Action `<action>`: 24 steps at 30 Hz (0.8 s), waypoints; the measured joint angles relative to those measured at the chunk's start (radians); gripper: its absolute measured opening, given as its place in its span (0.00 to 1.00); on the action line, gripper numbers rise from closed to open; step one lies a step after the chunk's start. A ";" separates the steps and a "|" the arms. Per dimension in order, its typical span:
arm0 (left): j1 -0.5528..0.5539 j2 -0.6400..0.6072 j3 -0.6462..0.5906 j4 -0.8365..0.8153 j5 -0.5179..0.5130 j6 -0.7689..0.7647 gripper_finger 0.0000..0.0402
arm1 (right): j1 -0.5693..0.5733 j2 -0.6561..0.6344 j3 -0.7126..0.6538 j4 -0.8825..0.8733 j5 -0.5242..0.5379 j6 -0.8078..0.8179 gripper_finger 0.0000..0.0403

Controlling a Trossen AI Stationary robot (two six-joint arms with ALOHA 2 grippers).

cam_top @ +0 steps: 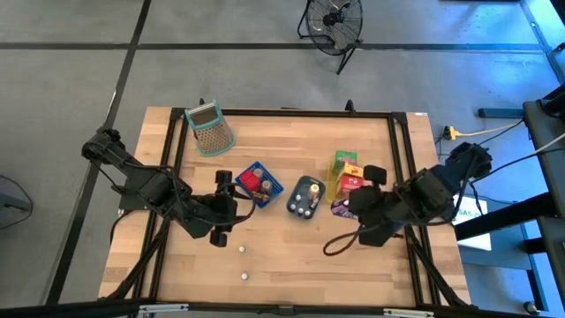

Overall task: Pick & Place Kitchen Items
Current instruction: Put the blue cereal box into the yellow bin

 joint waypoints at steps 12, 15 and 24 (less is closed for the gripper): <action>0.007 0.000 0.000 0.000 -0.029 -0.005 0.52 | 0.002 -0.244 -0.272 0.001 -0.108 0.175 0.26; 0.015 0.000 0.000 0.000 -0.067 -0.006 0.52 | 0.015 -0.354 -0.347 0.000 -0.090 0.169 0.26; 0.066 0.000 0.000 0.000 -0.080 -0.007 0.52 | 0.048 -0.698 -0.736 0.149 0.065 0.269 0.26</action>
